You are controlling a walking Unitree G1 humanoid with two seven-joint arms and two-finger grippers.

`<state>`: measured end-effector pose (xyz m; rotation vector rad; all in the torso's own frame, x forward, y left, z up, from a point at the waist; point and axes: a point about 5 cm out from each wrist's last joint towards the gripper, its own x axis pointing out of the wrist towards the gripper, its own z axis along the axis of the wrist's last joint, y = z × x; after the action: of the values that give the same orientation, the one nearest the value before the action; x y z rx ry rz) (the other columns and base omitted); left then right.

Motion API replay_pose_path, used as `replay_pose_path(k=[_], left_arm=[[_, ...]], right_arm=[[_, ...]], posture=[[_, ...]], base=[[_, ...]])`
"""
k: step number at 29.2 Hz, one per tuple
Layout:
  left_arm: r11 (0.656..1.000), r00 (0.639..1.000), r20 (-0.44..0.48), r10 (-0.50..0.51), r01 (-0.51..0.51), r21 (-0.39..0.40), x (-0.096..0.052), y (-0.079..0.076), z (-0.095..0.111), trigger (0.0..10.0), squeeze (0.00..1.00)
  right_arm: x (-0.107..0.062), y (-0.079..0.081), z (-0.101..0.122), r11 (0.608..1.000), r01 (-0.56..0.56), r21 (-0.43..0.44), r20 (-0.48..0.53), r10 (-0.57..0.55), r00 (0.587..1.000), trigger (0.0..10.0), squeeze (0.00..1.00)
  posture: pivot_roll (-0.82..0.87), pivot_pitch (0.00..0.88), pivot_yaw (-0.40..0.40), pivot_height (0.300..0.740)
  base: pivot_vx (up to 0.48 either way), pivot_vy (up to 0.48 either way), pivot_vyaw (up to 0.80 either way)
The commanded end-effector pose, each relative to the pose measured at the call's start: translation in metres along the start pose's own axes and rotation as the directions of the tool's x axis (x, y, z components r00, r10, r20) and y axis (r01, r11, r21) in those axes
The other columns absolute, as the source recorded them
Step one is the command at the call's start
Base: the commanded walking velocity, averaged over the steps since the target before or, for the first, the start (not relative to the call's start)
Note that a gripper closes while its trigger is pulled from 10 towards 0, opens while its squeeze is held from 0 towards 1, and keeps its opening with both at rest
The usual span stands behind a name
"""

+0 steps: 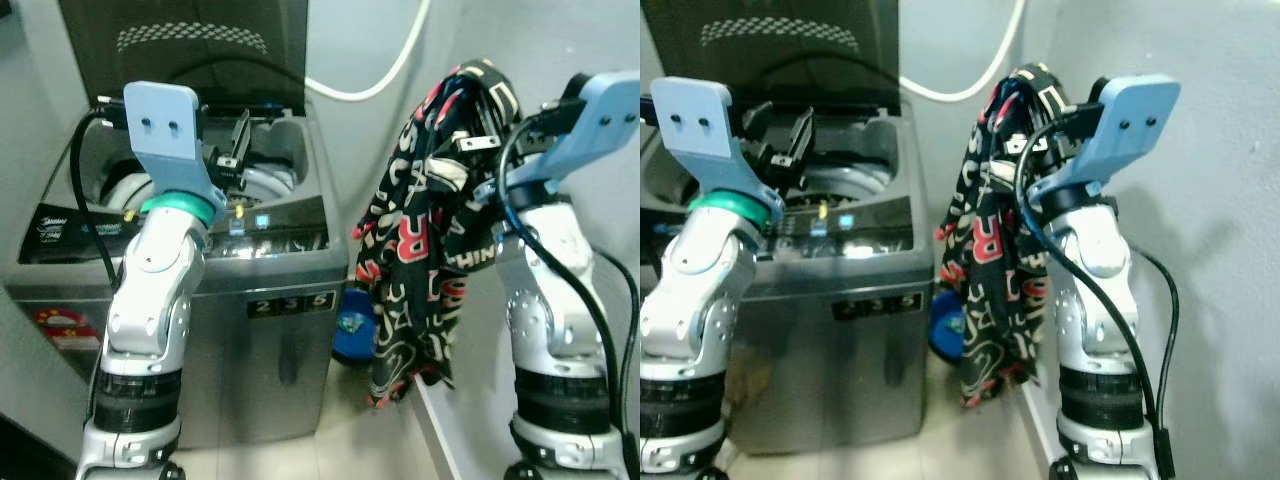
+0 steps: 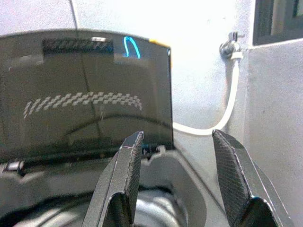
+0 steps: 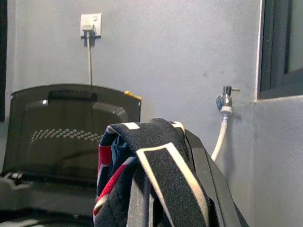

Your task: Clothes washing

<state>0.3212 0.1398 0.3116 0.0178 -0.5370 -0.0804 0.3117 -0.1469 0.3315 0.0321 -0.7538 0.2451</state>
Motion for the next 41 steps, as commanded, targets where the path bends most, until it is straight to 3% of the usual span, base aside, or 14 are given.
replay_pose_path(k=[1,14,36,38,39,41], left_arm=[[1.000,1.000,0.010,0.013,-0.013,0.009,-0.001,0.000,0.001,10.0,0.00],[1.000,1.000,0.009,-0.003,0.003,0.011,0.000,-0.005,0.002,10.0,0.00],[0.998,0.998,0.017,-0.064,0.064,0.005,0.000,-0.011,0.003,10.0,0.00],[0.996,0.995,0.035,-0.091,0.091,0.014,0.001,-0.009,0.007,10.0,0.00],[0.989,0.988,0.055,-0.144,0.143,0.023,0.001,-0.007,0.012,10.0,0.00],[0.989,0.988,0.055,-0.144,0.143,0.023,0.001,-0.007,0.012,10.0,0.00]], right_arm=[[0.002,0.008,0.010,0.999,-0.036,0.005,0.061,0.035,0.998,10.0,0.00],[0.000,0.008,0.007,0.999,-0.039,0.006,0.051,0.039,0.998,10.0,0.00],[0.000,0.007,0.007,0.999,-0.036,0.012,0.067,0.035,0.997,10.0,0.00],[0.001,0.011,0.010,0.996,-0.081,0.023,0.075,0.079,0.994,10.0,0.00],[0.001,0.019,0.014,0.986,-0.163,0.041,0.089,0.159,0.983,10.0,0.00],[0.001,0.019,0.014,0.986,-0.163,0.041,0.089,0.159,0.983,10.0,0.00]], posture=[[0.04,0.000,0.032,0.740],[0.04,0.000,0.037,0.740],[0.05,0.000,0.043,0.740],[0.05,0.000,0.043,0.740],[0.04,0.000,0.046,0.740],[0.04,0.000,0.046,0.740]], base=[[0.480,0.000,0.00],[0.427,0.000,0.00],[0.000,0.000,0.00],[0.000,0.000,0.00],[0.000,0.000,0.00],[0.000,0.000,0.00]])
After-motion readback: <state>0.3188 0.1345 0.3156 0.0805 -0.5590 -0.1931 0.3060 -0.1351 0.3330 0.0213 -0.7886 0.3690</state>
